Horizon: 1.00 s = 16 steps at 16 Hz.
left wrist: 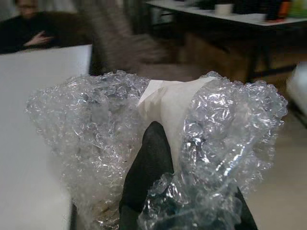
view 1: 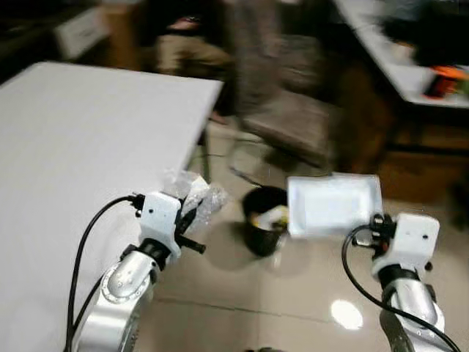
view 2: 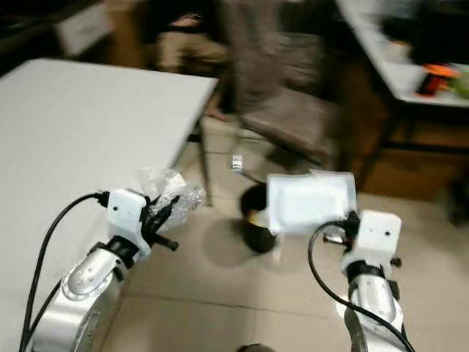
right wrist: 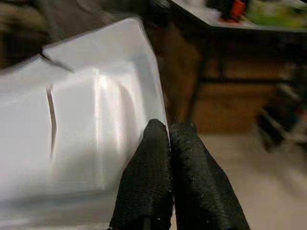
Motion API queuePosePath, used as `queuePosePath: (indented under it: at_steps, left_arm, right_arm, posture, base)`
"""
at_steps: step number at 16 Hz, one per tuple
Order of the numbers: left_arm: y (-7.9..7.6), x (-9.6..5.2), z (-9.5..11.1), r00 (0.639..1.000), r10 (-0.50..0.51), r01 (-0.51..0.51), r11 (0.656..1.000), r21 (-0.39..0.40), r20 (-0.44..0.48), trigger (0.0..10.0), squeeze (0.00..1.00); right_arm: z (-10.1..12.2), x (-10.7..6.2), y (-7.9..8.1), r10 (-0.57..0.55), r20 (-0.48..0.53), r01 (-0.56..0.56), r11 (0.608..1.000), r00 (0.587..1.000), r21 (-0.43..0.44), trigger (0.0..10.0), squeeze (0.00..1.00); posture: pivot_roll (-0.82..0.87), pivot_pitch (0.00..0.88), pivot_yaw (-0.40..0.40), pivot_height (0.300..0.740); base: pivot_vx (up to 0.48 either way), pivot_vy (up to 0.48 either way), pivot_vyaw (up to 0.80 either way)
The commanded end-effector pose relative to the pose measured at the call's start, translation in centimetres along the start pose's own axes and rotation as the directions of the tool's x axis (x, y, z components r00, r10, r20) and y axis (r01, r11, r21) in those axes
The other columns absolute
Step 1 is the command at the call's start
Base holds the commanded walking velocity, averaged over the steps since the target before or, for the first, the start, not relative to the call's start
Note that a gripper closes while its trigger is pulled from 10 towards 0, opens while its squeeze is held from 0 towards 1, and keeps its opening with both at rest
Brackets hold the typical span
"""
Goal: Picking trash to rubbish bin
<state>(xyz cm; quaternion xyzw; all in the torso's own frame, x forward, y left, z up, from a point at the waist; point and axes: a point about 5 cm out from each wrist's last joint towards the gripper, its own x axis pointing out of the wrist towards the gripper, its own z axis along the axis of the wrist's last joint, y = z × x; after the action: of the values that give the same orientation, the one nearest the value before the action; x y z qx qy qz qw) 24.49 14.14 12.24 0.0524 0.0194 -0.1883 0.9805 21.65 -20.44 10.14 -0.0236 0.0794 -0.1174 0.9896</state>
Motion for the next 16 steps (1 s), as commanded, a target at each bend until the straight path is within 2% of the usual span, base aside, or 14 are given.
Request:
queuePosePath:
  at_steps: [1, 3, 6, 12, 16]
  left_arm:
    - [0.2, 0.0, -0.2, 1.0, -0.001, 0.002, 1.0, 0.023, -0.005, 10.0, 0.0]
    - [-0.1, 0.1, -0.8, 1.0, -0.011, 0.012, 0.999, 0.042, -0.02, 10.0, 0.0]
    - [-0.4, -0.1, -1.6, 0.999, -0.031, 0.032, 0.998, 0.046, -0.03, 10.0, 0.0]
    - [-0.5, -0.3, -2.9, 0.997, -0.022, 0.028, 0.996, 0.088, -0.068, 10.0, 0.0]
    - [-0.6, -0.1, -3.5, 0.996, -0.016, 0.025, 0.995, 0.096, -0.085, 10.0, 0.0]
  right_arm:
    - [-0.3, 0.0, 0.2, -0.001, -0.02, 0.0, 1.0, 1.0, -0.014, 10.0, 0.0]
    - [-1.6, 0.3, 0.1, -0.009, -0.064, 0.004, 0.998, 0.998, -0.07, 10.0, 0.0]
    - [-2.3, 0.5, 0.3, 0.018, -0.11, -0.027, 0.997, 0.994, -0.077, 10.0, 0.0]
    - [-3.5, 0.8, 1.3, 0.092, -0.18, -0.115, 0.985, 0.979, -0.126, 10.0, 0.0]
    - [-4.0, 1.2, 1.8, 0.128, -0.205, -0.155, 0.98, 0.97, -0.122, 10.0, 0.0]
  posture:
    - [-0.03, 0.057, -0.025, 0.74]
    - [-0.03, 0.062, -0.027, 0.74]
    - [-0.03, 0.072, -0.029, 0.74]
    - [-0.03, 0.08, -0.033, 0.74]
    - [-0.03, 0.077, -0.031, 0.74]
  base:
    - [0.0, 0.0, -0.8]
    - [0.0, 0.0, -0.8]
    - [0.17, 0.0, -0.8]
    - [0.302, 0.0, 0.0]
    - [0.352, 0.0, 0.0]
